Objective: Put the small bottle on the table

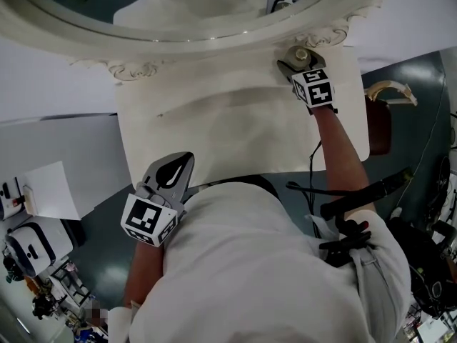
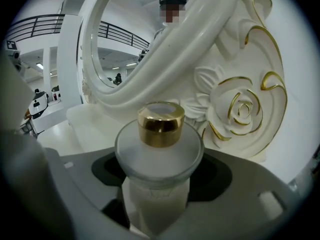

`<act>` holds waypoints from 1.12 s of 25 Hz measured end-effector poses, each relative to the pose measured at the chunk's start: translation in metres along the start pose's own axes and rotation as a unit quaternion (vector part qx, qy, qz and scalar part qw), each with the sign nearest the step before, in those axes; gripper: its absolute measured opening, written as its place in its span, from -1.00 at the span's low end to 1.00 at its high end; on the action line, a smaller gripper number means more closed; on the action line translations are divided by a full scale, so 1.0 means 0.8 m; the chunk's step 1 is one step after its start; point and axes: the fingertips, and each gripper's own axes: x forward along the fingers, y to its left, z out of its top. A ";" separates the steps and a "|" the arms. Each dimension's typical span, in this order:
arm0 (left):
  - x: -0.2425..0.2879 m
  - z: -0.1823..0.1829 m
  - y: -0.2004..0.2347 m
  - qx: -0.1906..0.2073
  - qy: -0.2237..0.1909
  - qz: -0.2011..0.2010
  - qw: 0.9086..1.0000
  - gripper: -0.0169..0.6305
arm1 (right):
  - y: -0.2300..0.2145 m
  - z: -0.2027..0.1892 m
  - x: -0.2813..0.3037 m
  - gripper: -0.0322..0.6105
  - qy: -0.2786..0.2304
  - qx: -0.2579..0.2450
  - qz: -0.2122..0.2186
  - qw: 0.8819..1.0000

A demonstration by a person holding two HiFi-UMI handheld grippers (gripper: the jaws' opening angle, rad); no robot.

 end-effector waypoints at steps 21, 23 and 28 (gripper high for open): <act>0.002 -0.004 0.012 -0.006 -0.006 -0.007 1.000 -0.94 | -0.003 -0.001 0.011 0.18 0.002 -0.011 -0.010 1.000; -0.002 -0.004 0.011 -0.004 -0.009 -0.008 1.000 -0.94 | -0.002 -0.002 0.011 0.25 0.003 -0.013 -0.012 1.000; -0.021 -0.011 0.013 0.000 -0.017 -0.011 1.000 -0.94 | -0.003 -0.004 -0.001 0.31 0.006 -0.003 -0.034 0.999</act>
